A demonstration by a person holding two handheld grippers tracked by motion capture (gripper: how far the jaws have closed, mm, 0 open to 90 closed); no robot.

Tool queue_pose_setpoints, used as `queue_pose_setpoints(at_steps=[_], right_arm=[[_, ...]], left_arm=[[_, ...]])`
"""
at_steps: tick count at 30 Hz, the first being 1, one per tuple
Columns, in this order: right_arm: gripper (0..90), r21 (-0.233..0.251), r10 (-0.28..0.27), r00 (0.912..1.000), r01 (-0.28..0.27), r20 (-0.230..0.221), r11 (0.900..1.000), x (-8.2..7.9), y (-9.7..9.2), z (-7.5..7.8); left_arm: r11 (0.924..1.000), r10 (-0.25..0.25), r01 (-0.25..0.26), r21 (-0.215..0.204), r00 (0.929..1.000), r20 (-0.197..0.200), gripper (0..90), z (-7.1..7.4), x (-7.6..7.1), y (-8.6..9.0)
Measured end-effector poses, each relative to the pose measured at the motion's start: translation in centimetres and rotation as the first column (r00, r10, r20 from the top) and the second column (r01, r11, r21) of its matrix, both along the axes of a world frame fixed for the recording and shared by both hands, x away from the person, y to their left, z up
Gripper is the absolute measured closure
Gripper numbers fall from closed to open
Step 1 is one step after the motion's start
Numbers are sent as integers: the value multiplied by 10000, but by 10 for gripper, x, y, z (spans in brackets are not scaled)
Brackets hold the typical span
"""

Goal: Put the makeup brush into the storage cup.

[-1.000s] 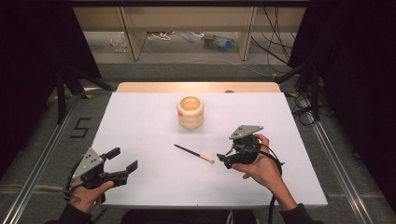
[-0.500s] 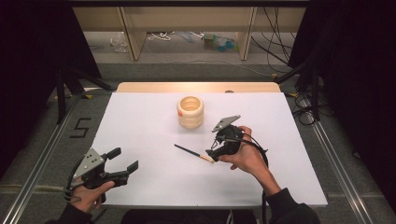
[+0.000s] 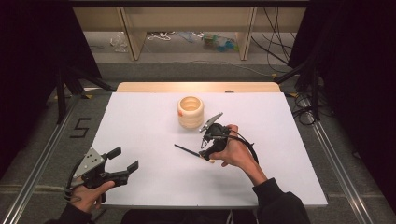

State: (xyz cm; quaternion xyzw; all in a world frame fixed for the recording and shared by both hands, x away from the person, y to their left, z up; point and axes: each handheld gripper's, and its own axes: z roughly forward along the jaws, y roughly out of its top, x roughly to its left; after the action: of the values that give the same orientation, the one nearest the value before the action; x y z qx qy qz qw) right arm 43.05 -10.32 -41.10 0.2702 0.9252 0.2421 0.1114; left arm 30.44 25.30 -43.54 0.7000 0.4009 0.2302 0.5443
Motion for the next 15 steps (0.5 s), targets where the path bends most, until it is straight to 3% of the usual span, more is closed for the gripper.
queue_pose_setpoints(at_steps=[15], right_arm=[[276, -1049, 431, 9967, -503, -691, 9932, 16, 26, -9]], left_arm=[[10000, -79, 79, -17, 10000, -12, 158, 0, 0, 0]])
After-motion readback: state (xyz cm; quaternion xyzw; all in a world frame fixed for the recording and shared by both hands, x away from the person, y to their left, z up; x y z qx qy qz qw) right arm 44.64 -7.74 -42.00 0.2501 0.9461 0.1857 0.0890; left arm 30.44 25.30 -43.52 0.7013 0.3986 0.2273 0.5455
